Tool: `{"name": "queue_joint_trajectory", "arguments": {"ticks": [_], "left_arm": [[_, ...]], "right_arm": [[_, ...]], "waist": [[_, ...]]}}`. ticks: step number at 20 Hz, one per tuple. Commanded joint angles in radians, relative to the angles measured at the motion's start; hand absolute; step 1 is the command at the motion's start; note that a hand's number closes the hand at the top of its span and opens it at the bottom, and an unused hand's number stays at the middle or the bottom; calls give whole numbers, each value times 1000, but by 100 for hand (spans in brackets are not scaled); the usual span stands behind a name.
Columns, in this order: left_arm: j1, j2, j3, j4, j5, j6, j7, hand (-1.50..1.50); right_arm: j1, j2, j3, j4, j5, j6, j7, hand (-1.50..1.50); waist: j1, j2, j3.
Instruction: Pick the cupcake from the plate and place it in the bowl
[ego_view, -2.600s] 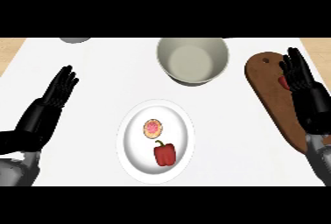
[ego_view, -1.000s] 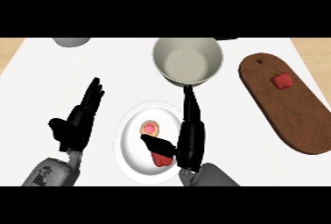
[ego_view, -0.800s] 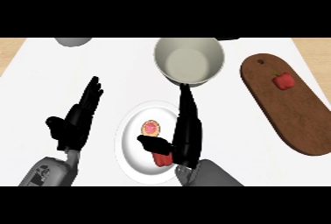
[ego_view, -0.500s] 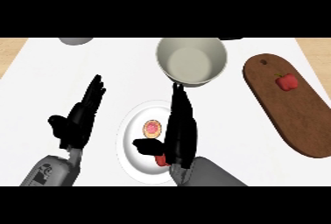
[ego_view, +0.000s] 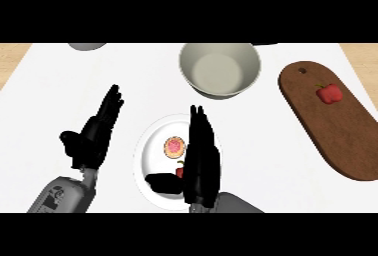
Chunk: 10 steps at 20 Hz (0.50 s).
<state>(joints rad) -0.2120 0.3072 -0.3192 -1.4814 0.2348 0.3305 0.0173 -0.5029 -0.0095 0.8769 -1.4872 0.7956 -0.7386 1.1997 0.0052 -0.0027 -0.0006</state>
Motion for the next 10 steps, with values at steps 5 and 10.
{"name": "queue_joint_trajectory", "arguments": {"ticks": [5,10], "left_arm": [[43,10,27,-34,-12,-36,6,0],[38,-6,52,-3,4,-70,-11,0]], "right_arm": [[61,9,-15,-68,-2,-91,64,-150],[15,9,41,-59,-8,-172,117,-150]], "waist": [[-1,1,1],[2,2,0]]}}
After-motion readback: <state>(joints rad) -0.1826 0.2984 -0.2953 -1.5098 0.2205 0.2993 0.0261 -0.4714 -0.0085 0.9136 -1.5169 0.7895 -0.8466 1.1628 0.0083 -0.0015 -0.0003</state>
